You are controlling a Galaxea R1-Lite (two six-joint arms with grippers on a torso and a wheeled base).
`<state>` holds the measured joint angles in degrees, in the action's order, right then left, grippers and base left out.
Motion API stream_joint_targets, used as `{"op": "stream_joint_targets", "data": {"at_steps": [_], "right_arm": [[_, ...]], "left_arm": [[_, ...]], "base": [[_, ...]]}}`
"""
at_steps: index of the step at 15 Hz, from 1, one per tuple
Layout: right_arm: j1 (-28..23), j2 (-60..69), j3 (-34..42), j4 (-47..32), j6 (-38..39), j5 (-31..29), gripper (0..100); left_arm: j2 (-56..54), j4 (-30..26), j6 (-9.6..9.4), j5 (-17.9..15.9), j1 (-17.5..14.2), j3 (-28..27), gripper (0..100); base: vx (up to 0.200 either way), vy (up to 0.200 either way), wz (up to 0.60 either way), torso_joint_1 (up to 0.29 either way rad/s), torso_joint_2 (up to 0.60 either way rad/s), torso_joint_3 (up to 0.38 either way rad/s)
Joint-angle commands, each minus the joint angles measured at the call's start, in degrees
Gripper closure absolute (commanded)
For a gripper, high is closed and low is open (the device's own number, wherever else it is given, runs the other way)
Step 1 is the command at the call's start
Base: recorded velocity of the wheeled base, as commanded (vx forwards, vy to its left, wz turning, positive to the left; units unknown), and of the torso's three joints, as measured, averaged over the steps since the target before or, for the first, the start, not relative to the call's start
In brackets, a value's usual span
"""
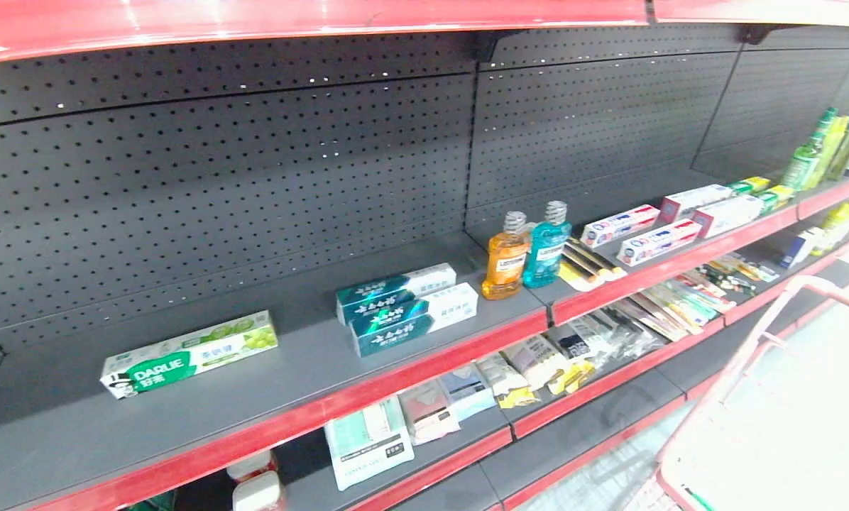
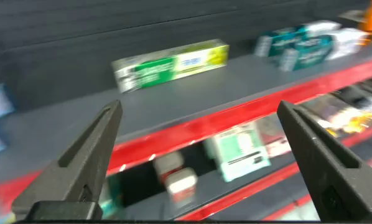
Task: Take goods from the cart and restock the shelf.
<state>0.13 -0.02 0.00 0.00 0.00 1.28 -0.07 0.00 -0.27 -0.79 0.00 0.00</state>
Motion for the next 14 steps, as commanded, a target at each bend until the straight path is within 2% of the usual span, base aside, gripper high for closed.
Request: {"op": "stream_joint_targets", "data": {"at_steps": [1,7,14], "right_arm": [[0.04,-0.06,0.00,0.00,0.00,-0.05,0],[0.04,0.02,0.00,0.00,0.00,0.04,0],[0.04,-0.24,0.00,0.00,-0.09,0.04,0]], "left_arm": [[0.07,0.09,0.00,0.00,0.00,0.00,0],[0.07,0.00,0.00,0.00,0.00,0.00,0],[0.07,0.09,0.00,0.00,0.00,0.00,0]], "base": [[0.000,0.000,-0.60,0.007,0.01,0.002],[0.000,0.000,-0.60,0.002,0.00,0.003],[0.000,0.000,0.00,0.000,0.00,0.000]]}}
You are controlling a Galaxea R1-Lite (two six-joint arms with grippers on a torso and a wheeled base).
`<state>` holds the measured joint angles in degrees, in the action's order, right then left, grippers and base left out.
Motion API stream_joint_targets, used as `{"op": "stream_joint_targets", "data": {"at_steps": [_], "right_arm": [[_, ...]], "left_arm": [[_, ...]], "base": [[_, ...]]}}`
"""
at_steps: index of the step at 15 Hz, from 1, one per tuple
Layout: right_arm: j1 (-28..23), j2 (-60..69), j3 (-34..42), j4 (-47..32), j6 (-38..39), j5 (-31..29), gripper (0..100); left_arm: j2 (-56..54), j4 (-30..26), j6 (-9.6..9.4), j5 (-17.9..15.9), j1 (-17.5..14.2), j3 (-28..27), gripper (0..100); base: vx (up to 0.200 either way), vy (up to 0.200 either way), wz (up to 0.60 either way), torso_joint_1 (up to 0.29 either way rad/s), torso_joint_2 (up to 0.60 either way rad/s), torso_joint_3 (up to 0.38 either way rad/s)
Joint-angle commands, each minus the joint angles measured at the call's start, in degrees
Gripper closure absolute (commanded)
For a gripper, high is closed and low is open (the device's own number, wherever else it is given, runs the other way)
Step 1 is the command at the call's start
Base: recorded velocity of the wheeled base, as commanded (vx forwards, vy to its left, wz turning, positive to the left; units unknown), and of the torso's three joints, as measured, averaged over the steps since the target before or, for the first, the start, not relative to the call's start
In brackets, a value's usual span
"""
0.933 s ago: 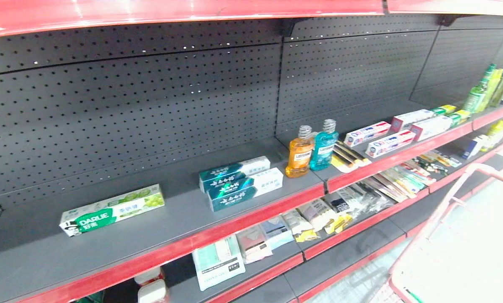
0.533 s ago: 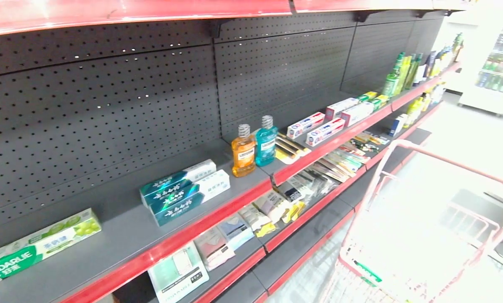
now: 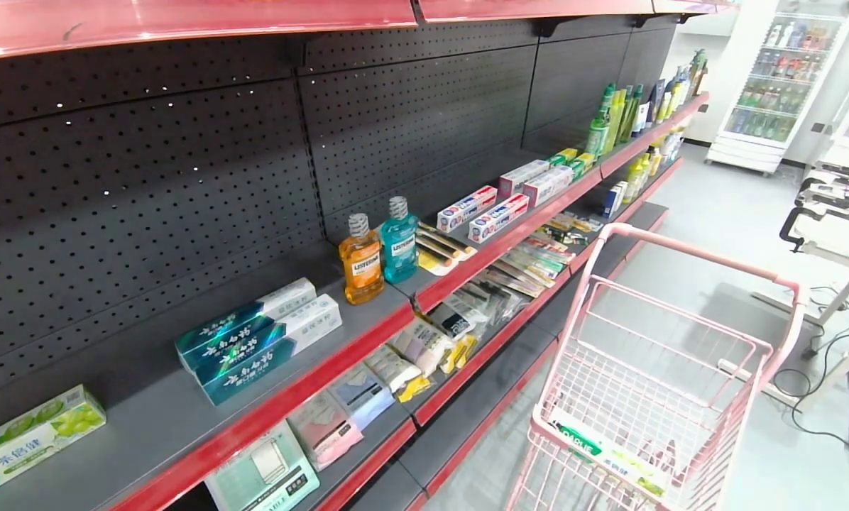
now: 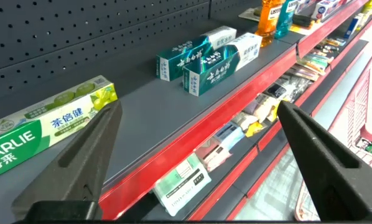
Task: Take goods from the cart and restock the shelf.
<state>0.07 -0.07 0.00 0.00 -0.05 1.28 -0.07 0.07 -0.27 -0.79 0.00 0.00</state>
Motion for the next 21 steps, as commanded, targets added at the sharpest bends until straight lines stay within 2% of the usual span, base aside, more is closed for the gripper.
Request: {"op": "stream_joint_targets", "data": {"at_steps": [1,11,14,20,21], "right_arm": [[0.19,-0.54,0.00,0.00,-0.04,0.04,0],[0.01,-0.01,0.00,0.00,0.05,-0.05,0],[0.01,-0.01,0.00,0.00,0.14,-0.05,0],[-0.42,-1.33,-0.18,-0.26,0.40,-0.31,0],[-0.25,-3.79,-3.78,-0.53,0.84,0.13,0]], "left_arm": [[0.07,-0.07,0.00,0.00,0.00,0.00,0],[0.07,0.01,0.00,0.00,0.00,0.00,0],[0.07,0.01,0.00,0.00,0.00,0.00,0],[0.07,0.01,0.00,0.00,0.00,0.00,0],[0.07,0.01,0.00,0.00,0.00,0.00,0]], "base": [[0.000,0.000,0.00,0.000,0.00,0.000],[0.000,0.000,0.00,0.000,0.00,0.000],[0.000,0.000,-0.60,-0.001,0.00,0.005],[0.000,0.000,0.00,0.000,0.00,0.000],[0.000,0.000,0.00,0.000,0.00,0.000]]}}
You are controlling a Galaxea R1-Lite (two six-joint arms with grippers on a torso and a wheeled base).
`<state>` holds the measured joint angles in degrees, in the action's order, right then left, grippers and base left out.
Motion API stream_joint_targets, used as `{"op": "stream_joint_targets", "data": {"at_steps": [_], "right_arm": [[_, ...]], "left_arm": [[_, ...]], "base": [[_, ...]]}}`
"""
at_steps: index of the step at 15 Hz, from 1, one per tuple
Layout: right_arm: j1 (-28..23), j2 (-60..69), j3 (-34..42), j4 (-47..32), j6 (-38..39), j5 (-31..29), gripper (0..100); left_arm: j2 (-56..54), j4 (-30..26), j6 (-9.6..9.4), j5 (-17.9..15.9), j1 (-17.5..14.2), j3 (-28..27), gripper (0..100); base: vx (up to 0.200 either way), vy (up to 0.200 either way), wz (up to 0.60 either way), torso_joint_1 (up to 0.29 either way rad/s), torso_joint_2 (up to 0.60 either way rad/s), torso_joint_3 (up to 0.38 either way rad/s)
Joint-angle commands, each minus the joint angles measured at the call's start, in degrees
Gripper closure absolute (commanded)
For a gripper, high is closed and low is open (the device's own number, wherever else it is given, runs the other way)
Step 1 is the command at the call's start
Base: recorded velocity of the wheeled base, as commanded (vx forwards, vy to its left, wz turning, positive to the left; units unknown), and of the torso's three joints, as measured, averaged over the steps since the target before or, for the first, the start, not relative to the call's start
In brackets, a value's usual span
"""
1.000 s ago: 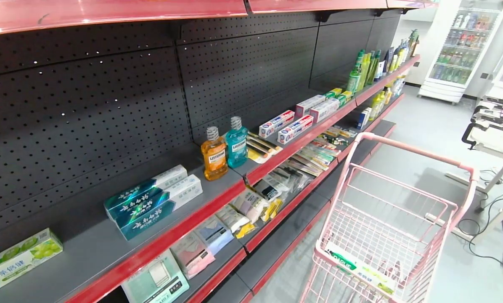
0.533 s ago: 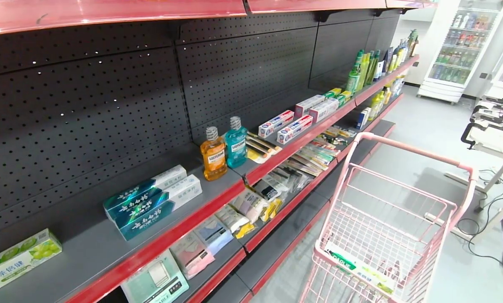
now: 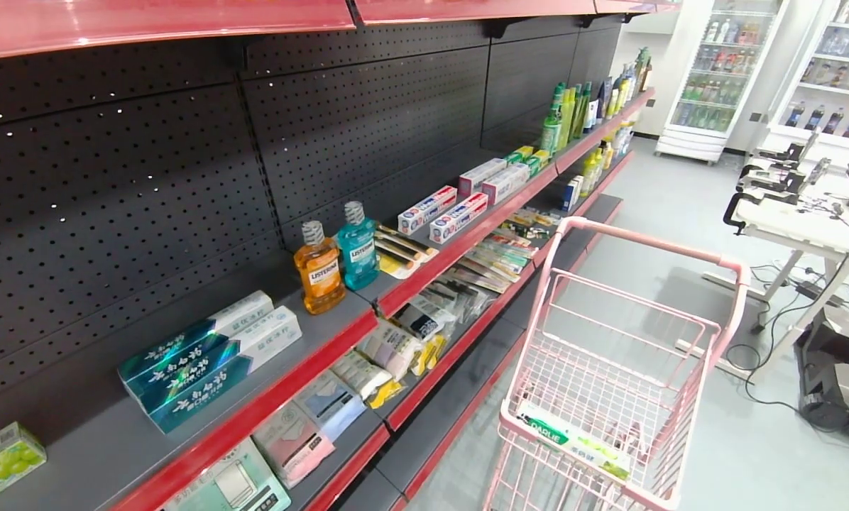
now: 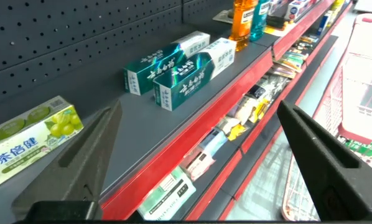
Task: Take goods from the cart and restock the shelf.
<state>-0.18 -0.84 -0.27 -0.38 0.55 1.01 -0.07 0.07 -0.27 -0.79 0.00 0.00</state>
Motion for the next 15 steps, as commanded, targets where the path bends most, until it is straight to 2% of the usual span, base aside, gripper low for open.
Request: {"op": "stream_joint_targets", "data": {"at_steps": [1,2,3,6,7,8,11,12,14,15], "right_arm": [[0.36,-8.56,-8.87,-0.24,1.74,0.31,0],[0.27,-22.98,-20.74,-0.24,9.47,-0.22,0],[0.53,-34.49,-30.14,-0.59,13.51,0.57,0],[-2.19,-58.22,-31.90,-2.70,8.86,3.21,0],[-4.12,-65.87,-31.99,-2.17,4.55,5.14,0],[-7.02,-73.16,-31.37,0.03,-3.01,6.90,0],[-14.41,-87.84,-28.38,7.41,-21.29,12.79,0],[-17.48,-96.10,-28.12,13.03,-30.43,14.90,0],[-18.80,-107.62,-28.47,24.64,-38.61,16.65,0],[-18.63,-111.75,-28.47,28.06,-41.59,18.32,0]], "left_arm": [[0.07,0.01,0.00,0.00,0.00,0.00,0],[0.07,0.01,0.00,0.00,0.00,0.00,0],[0.07,0.01,0.00,0.00,0.00,0.00,0],[0.07,0.01,0.00,0.00,0.00,0.00,0],[0.07,0.01,0.09,0.00,0.00,0.00,0],[0.07,0.01,0.09,0.00,0.00,0.00,0],[0.07,0.01,0.09,0.00,0.00,0.00,0],[0.07,0.01,0.09,0.00,0.00,0.00,0],[0.07,0.01,0.00,0.00,0.00,0.00,0],[0.07,0.01,0.09,0.00,0.00,0.00,0]], "base": [[0.000,0.000,0.00,0.000,0.00,0.000],[0.000,0.000,0.00,0.000,0.00,0.000],[0.000,0.000,0.00,0.000,0.00,0.000],[0.000,0.000,0.00,0.000,0.00,0.000],[0.000,0.000,0.00,0.000,0.00,0.000],[0.000,0.000,0.00,0.000,0.00,0.000],[0.000,0.000,0.00,0.000,0.00,0.000],[0.000,0.000,0.00,0.000,0.00,0.000],[0.000,0.000,0.00,0.000,0.00,0.000],[0.000,0.000,0.00,0.000,0.00,0.000]]}}
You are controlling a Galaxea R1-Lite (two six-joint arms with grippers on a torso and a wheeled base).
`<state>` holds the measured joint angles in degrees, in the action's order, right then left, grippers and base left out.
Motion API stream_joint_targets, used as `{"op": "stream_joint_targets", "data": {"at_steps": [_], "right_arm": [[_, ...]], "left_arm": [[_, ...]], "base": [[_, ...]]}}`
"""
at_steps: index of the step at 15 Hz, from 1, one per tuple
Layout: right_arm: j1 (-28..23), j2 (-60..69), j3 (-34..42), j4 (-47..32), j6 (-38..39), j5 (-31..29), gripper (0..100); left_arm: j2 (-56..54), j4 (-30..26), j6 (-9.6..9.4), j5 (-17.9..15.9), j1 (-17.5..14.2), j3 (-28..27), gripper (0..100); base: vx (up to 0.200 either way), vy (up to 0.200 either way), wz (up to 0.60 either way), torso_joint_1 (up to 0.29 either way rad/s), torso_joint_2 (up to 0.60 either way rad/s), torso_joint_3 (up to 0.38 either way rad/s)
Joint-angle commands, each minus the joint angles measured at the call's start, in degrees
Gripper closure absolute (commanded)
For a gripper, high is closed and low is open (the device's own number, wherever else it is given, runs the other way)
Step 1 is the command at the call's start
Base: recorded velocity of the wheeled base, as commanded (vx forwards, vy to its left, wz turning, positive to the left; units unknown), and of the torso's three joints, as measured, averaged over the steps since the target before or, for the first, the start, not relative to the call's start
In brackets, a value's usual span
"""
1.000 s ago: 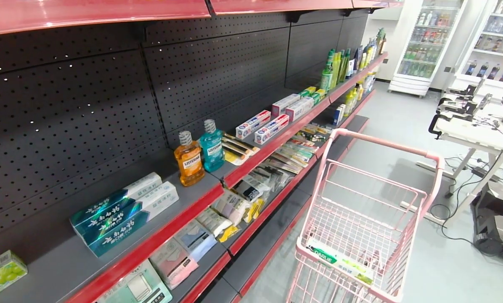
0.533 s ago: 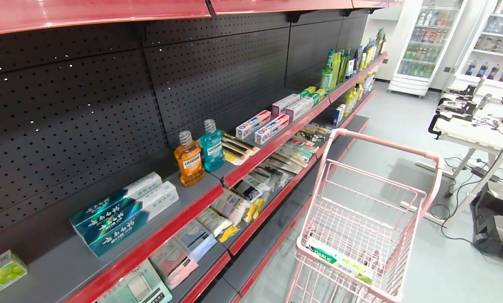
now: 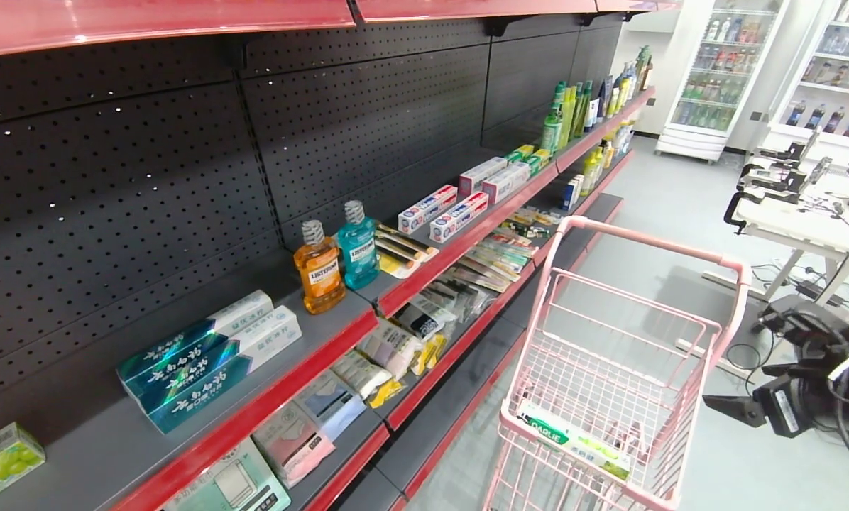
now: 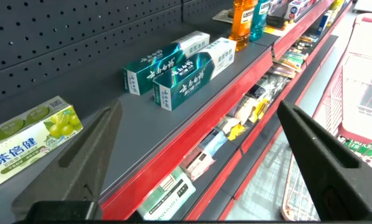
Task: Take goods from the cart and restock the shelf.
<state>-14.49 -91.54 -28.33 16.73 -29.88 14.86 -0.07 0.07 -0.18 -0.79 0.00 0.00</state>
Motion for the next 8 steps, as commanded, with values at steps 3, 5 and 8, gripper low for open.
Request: {"op": "stream_joint_targets", "data": {"at_steps": [3,5,8], "right_arm": [[-3.35,-26.50,-0.50,11.93,-22.06,5.79,0],[-2.56,-29.22,-1.55,11.93,-23.65,5.88,0],[0.61,-31.95,-4.28,12.54,-23.73,5.97,0]], "left_arm": [[0.07,0.01,0.01,0.00,0.00,0.00,0],[0.07,0.01,0.01,0.00,0.00,0.00,0],[0.07,0.01,0.01,0.00,0.00,0.00,0]], "base": [[0.000,0.000,0.00,0.000,0.00,0.000],[0.000,0.000,0.00,0.000,0.00,0.000],[0.000,0.000,0.00,0.000,0.00,0.000]]}}
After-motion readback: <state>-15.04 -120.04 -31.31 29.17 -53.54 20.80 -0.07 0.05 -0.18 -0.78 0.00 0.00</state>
